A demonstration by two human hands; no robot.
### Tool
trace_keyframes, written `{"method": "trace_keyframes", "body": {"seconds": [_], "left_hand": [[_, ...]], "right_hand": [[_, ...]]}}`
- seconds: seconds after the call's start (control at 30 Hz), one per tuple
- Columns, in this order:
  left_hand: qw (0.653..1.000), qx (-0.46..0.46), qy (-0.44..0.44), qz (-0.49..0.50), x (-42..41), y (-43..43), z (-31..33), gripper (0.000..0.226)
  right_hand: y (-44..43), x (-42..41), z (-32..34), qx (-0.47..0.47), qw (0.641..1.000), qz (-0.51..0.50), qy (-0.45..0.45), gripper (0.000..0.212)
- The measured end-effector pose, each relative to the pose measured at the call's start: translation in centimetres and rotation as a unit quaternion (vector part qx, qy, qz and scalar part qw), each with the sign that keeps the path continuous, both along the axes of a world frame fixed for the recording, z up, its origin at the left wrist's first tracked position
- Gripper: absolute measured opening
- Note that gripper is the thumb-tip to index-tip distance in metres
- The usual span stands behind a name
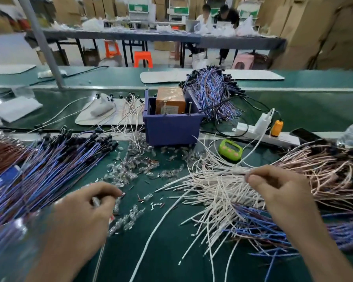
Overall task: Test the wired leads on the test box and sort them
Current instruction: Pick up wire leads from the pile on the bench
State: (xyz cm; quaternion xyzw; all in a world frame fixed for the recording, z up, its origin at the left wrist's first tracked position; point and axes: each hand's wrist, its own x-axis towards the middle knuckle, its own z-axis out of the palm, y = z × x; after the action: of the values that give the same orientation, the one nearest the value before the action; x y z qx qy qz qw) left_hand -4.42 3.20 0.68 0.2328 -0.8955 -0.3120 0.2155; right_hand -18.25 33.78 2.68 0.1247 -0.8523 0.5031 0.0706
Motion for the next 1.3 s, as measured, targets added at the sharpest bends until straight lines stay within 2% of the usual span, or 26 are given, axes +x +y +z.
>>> {"method": "trace_keyframes", "body": {"seconds": [0.1, 0.23, 0.4, 0.6, 0.73, 0.87, 1.07, 1.2, 1.23, 1.3], "left_hand": [[0.996, 0.076, 0.036, -0.002, -4.9, 0.6, 0.0, 0.041], [0.995, 0.016, 0.056, -0.077, -9.9, 2.8, -0.3, 0.040], [0.973, -0.115, 0.125, -0.155, -12.8, 4.7, -1.7, 0.026], [0.964, -0.170, 0.108, -0.172, -12.8, 3.8, -3.0, 0.021], [0.967, -0.177, 0.084, -0.161, -12.9, 3.2, -3.3, 0.018], [0.968, -0.187, 0.074, -0.149, -13.3, 3.5, -3.4, 0.015], [0.968, -0.198, 0.071, -0.137, -13.8, 3.7, -3.4, 0.021], [0.958, -0.232, 0.141, -0.090, -13.5, 3.2, -2.9, 0.018], [0.955, -0.242, 0.160, -0.071, -13.4, 2.9, -2.7, 0.017], [0.948, -0.257, 0.188, -0.025, -13.3, 2.4, -2.3, 0.019]], "right_hand": [[-2.0, -2.8, -0.9, 0.005, 1.000, -0.013, 0.023, 0.013], [-5.8, -6.3, -1.1, 0.013, 0.998, 0.009, 0.065, 0.013], [-7.9, -7.7, -2.3, 0.109, 0.990, 0.061, 0.067, 0.014], [-7.8, -7.4, -3.5, 0.193, 0.977, 0.073, 0.051, 0.012], [-8.1, -7.4, -3.8, 0.237, 0.969, 0.067, 0.028, 0.013], [-7.9, -7.4, -3.8, 0.236, 0.969, 0.072, 0.031, 0.014], [-7.8, -7.3, -4.1, 0.196, 0.977, 0.077, 0.030, 0.019], [-6.9, -7.7, -2.4, 0.133, 0.985, -0.021, 0.112, 0.025], [-6.4, -8.3, -1.9, 0.146, 0.980, -0.060, 0.123, 0.029], [-5.3, -9.6, -0.7, 0.228, 0.964, -0.103, 0.086, 0.035]]}}
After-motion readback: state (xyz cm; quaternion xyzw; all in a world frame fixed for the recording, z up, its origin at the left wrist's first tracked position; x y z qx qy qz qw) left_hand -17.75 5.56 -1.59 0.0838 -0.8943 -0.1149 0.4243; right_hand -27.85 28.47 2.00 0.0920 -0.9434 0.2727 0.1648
